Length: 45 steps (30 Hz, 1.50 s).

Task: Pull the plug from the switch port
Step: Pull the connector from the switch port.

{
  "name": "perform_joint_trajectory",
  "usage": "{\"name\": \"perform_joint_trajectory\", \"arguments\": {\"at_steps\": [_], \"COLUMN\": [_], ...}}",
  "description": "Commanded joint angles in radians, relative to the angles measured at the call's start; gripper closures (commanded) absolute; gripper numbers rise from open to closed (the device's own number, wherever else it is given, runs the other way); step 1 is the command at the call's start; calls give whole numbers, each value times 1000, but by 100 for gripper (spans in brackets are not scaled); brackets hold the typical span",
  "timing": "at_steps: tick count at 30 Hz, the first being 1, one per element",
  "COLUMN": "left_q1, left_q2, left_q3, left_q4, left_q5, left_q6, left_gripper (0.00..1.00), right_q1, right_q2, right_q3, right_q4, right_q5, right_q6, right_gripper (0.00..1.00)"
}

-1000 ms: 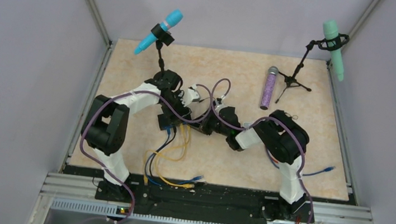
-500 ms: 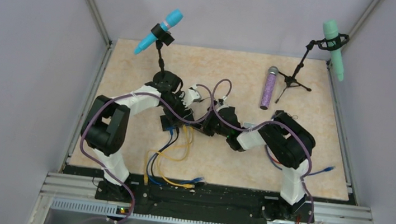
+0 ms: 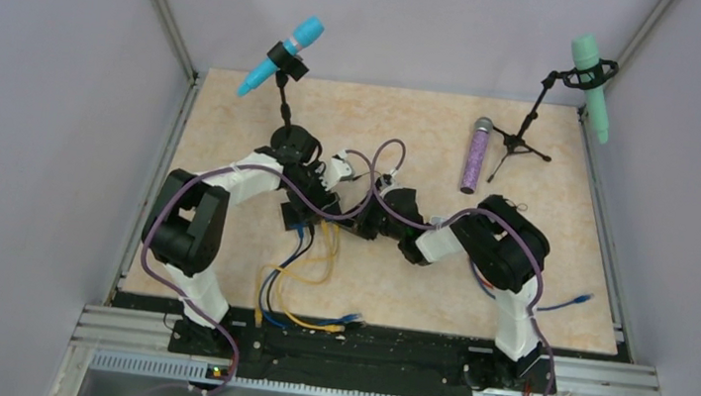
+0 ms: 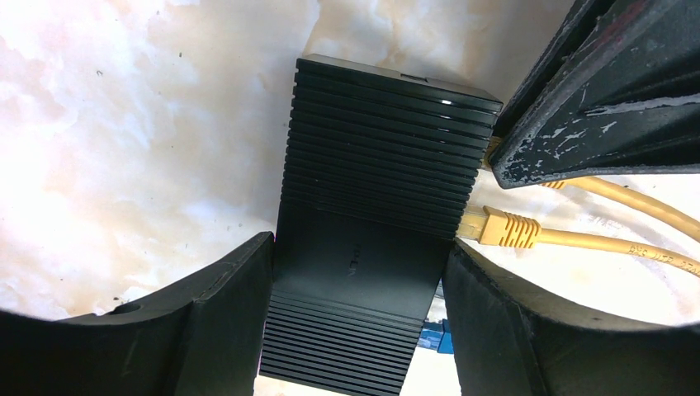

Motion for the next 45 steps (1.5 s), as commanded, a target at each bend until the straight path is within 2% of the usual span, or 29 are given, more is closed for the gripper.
{"name": "perform_joint_trajectory", "arguments": {"at_steps": [1,4,6,7,10,12,14,17,23,25,27,29,31,35,37,41,45], "left_q1": [-4,-4,-4,-4,-4,-4,-4,-4,-4,-4,-4,-4,-4,-3,-2,2,2], "left_q2": [17,16,18,19,9,-1,-1,3,-15,-17,-22,-25,-28,-50,-55,-49,-50], "left_q3": [-27,-33,-31,-30,-35,-46,-56,-61,-103,-111,-124,-133,-139,-153,-153,-155,-168], "left_q4": [82,85,87,87,84,95,107,112,160,164,176,183,181,181,183,205,234], "left_q5": [51,40,38,39,42,38,47,64,83,91,95,101,97,79,80,97,120], "left_q6": [-40,-32,-29,-30,-27,-28,-27,-28,-32,-32,-30,-29,-28,-13,-12,-21,-38], "left_gripper": [61,61,62,62,62,62,62,62,62,63,63,63,63,64,64,64,64], "right_q1": [39,25,8,8,36,56,51,41,62,39,16,7,7,10,12,-13,-12], "right_q2": [-43,-26,25,30,-42,-79,-71,-69,-83,-6,118,192,159,-45,-128,-94,-20], "right_q3": [35,63,51,22,-40,-18,32,76,61,38,13,-16,-39,-49,-46,-24,-55], "right_q4": [-63,-21,107,156,20,-96,-122,-67,-114,18,293,514,401,57,-40,13,117], "right_q5": [13,-109,-180,-149,68,132,45,-84,5,-102,-211,-215,-158,-1,57,-62,-80], "right_q6": [-60,-101,0,49,14,-67,-80,-45,-2,71,230,351,299,72,-10,19,92], "right_gripper": [100,100,100,100,100,100,100,100,100,100,100,100,100,100,100,100,100]}}
